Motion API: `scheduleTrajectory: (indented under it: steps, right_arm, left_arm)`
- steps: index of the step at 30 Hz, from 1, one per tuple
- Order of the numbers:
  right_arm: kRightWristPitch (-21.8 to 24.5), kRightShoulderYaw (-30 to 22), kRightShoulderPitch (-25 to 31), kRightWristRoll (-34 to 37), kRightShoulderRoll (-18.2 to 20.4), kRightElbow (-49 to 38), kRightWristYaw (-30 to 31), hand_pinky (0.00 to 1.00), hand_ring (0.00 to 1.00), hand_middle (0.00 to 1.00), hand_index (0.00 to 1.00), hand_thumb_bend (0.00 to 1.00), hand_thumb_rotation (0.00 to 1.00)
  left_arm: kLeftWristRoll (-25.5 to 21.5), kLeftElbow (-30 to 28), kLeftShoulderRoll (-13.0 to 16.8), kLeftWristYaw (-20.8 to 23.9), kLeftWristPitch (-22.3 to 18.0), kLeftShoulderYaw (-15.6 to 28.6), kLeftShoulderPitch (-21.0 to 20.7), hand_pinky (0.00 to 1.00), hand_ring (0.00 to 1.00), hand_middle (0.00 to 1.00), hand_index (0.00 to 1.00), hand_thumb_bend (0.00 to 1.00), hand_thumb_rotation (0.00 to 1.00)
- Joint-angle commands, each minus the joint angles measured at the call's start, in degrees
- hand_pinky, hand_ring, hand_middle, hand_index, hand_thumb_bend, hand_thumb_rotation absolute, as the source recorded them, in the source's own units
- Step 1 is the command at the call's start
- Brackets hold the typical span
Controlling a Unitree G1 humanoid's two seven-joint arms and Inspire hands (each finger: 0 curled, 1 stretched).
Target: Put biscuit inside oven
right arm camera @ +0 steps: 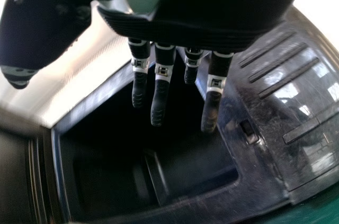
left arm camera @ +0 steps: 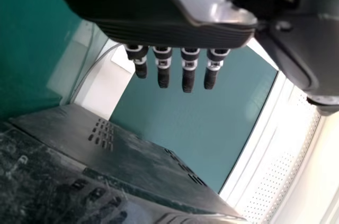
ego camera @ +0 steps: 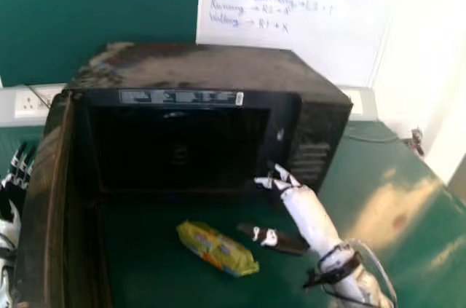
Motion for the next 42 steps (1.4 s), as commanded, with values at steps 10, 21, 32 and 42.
scheduleTrajectory:
  steps: [10,21,32,42]
  right_arm:
    - [9.04,-0.82,2.06,-1.94,-2.30,-10.37,7.48,0.60,0.72,0.76,0.85,1.00,0.81]
    - [15.61,0.05,2.73,-3.27,-3.21,-16.16,15.38,0.63,0.76,0.80,0.89,1.00,0.81]
    - [21.54,1.50,1.62,-3.12,-3.90,-20.31,25.67,0.68,0.84,0.85,0.92,1.00,0.79]
    - [25.31,2.63,1.04,-4.37,-3.78,-23.82,31.02,0.69,0.86,0.87,0.95,1.00,0.72]
  left_arm:
    - [-0.05,0.29,-2.71,0.51,0.68,-0.70,2.80,0.17,0.47,0.66,0.84,0.14,0.00]
    - [0.30,1.53,-2.44,0.38,0.03,-0.55,2.36,0.22,0.50,0.67,0.84,0.16,0.00]
    - [0.26,0.06,-2.84,0.96,0.64,-0.86,2.74,0.09,0.46,0.65,0.83,0.14,0.00]
    - [0.12,1.44,-2.64,0.21,-0.08,-0.57,2.31,0.18,0.47,0.65,0.84,0.15,0.00]
